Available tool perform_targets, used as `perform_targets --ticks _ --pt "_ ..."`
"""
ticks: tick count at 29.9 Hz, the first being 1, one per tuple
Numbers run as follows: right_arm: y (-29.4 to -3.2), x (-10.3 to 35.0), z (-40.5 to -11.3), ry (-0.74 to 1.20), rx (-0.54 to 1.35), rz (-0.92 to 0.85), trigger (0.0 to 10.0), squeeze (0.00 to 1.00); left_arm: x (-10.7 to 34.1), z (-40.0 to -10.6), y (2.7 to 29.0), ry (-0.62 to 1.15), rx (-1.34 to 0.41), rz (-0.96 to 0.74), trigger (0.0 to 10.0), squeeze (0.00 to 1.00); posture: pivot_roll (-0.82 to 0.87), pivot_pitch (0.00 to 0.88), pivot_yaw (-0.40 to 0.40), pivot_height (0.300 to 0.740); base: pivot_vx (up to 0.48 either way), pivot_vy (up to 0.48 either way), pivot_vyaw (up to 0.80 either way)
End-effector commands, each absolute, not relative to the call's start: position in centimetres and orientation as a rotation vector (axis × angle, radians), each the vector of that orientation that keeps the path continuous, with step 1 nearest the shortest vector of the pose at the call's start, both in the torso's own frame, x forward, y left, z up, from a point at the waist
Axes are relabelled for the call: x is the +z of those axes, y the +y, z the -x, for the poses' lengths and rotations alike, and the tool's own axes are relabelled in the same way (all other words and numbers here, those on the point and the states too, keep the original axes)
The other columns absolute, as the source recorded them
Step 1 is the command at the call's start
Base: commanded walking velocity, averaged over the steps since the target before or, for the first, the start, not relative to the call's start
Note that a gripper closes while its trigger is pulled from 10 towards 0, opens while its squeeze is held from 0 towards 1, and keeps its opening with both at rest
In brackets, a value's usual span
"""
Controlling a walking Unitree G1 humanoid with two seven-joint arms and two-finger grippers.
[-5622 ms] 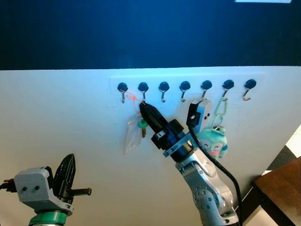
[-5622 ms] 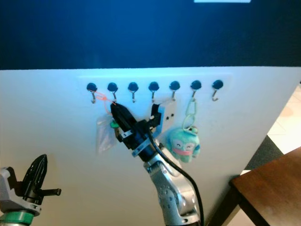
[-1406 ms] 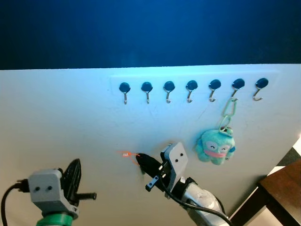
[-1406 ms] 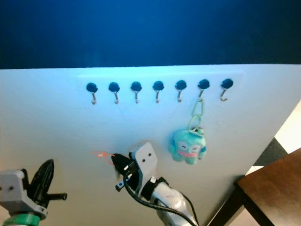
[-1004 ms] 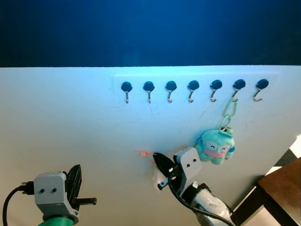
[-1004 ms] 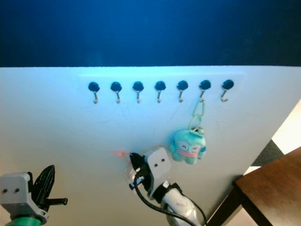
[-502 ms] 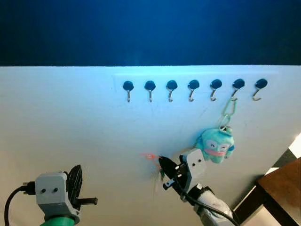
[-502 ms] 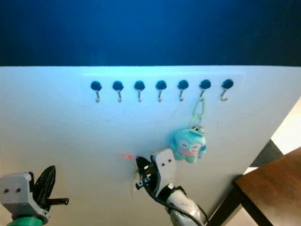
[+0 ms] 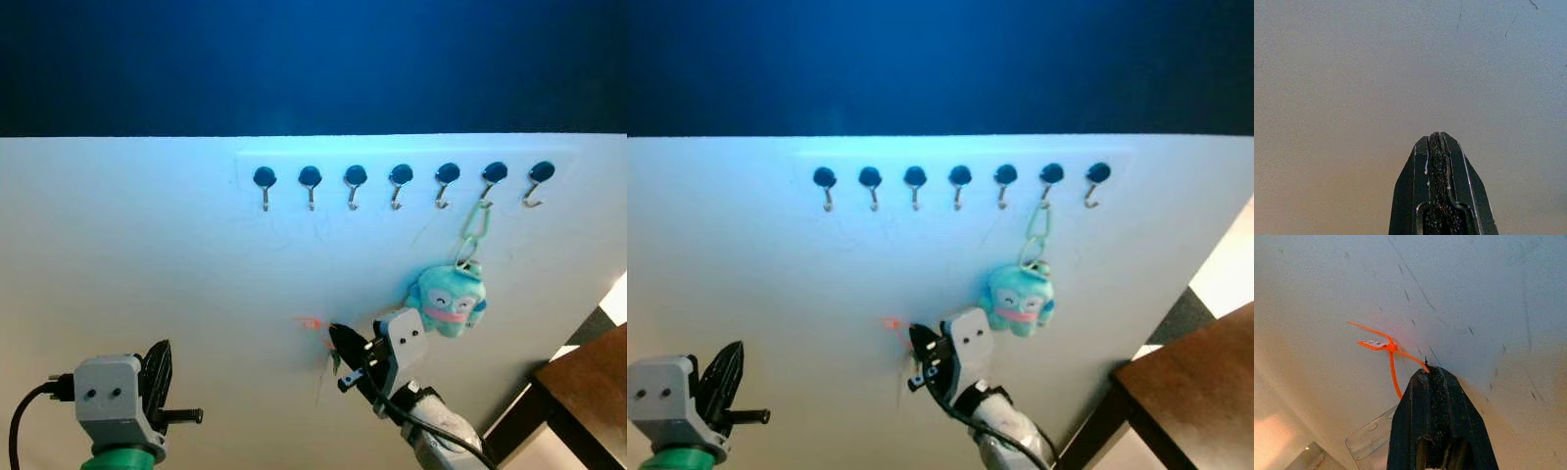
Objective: Hang keys on a hook
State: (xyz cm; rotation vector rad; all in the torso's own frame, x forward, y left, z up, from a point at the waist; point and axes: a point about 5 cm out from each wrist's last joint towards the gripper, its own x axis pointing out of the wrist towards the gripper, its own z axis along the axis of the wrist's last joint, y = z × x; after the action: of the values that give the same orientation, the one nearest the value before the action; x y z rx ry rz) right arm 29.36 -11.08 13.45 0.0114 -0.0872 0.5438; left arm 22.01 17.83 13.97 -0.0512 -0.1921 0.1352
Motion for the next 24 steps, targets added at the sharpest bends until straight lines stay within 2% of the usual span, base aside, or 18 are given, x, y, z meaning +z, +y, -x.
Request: perform_targets --ticks 1,24 --pt "-11.29 12.8 -29.29 -0.058 0.529 -0.026 10.0 0.0 13.59 -21.79 18.17 -0.167 0.146 0.042 10.0 0.0 -0.08 0.057 0.099 0.74 -0.296 0.0 0.0" --pt "-11.15 12.67 -29.36 -0.056 0.522 -0.029 10.0 0.0 13.7 -21.84 18.34 -0.167 0.137 0.037 10.0 0.0 -0.08 0.057 0.106 0.74 -0.288 0.0 0.0"
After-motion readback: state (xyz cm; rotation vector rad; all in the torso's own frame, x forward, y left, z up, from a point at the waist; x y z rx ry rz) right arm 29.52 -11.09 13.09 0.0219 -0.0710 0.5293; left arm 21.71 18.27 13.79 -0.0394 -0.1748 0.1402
